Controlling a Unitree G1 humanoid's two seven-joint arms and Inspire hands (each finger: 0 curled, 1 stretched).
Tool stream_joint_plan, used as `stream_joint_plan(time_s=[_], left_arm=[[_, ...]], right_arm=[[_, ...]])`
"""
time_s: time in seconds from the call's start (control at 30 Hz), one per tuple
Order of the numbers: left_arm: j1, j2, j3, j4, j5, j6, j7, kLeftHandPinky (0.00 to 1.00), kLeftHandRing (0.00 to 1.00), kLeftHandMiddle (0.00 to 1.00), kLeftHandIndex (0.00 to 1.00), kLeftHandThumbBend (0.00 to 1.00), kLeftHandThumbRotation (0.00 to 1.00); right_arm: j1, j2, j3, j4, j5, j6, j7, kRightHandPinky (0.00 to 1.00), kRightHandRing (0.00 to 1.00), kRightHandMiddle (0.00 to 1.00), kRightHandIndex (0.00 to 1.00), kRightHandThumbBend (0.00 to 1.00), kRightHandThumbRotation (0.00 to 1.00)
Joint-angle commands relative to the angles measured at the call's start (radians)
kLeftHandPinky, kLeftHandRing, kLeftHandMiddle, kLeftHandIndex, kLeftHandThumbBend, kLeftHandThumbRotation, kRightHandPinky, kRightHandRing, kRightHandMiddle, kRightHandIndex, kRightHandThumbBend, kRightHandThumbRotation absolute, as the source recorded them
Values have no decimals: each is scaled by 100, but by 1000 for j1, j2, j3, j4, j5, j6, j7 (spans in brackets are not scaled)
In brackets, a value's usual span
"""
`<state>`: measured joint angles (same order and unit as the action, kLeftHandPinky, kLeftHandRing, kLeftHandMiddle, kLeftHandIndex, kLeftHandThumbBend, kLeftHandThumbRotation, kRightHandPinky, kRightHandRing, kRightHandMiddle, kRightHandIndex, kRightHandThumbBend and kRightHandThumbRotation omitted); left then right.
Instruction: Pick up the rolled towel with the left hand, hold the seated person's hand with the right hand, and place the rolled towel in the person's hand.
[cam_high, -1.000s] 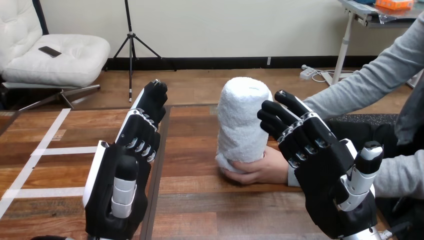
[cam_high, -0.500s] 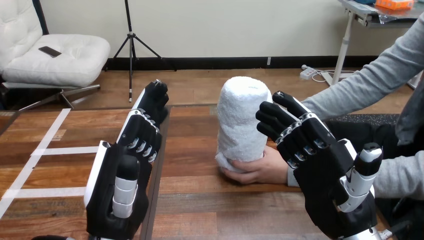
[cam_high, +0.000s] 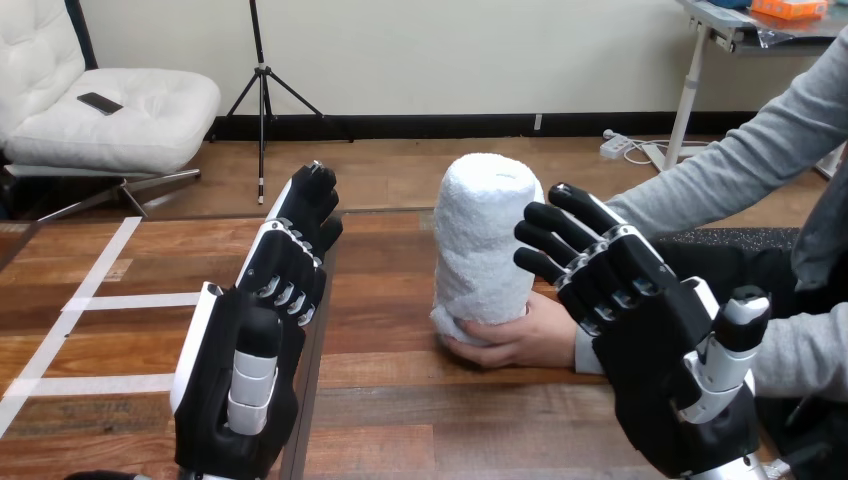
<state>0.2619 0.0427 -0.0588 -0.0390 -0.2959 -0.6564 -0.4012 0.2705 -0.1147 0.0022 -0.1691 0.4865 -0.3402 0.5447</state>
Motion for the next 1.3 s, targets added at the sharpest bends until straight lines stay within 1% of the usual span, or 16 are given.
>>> stream_joint_plan(time_s=[0.0, 0.2, 0.47, 0.67, 0.97, 1.27], left_arm=[[-29, 5, 5, -23, 18, -9, 5, 98, 98, 97, 94, 87, 93], [-36, 10, 12, -10, 47, -29, 8, 97, 98, 97, 95, 88, 93], [-37, 10, 7, -13, 41, -20, 4, 96, 99, 98, 96, 91, 91], [-34, 11, 6, -16, 49, -14, 11, 97, 99, 98, 96, 92, 91], [-38, 9, 4, -4, 56, -26, 16, 96, 99, 97, 96, 91, 92], [-35, 8, 0, -9, 45, -19, 13, 96, 99, 97, 96, 91, 93]], right_arm=[[-45, 9, -15, -15, 2, -16, -2, 86, 88, 86, 86, 100, 100], [-46, 9, -18, -15, 4, -12, 4, 86, 87, 86, 85, 100, 100], [-43, 5, -17, -24, 14, 1, 9, 86, 86, 85, 85, 100, 100], [-43, 8, -17, -21, 13, -3, 12, 86, 86, 85, 85, 100, 100], [-37, 10, -12, -26, 5, -4, 7, 86, 86, 84, 84, 100, 100], [-35, 13, -11, -23, -1, -13, 9, 85, 85, 83, 84, 99, 100]])
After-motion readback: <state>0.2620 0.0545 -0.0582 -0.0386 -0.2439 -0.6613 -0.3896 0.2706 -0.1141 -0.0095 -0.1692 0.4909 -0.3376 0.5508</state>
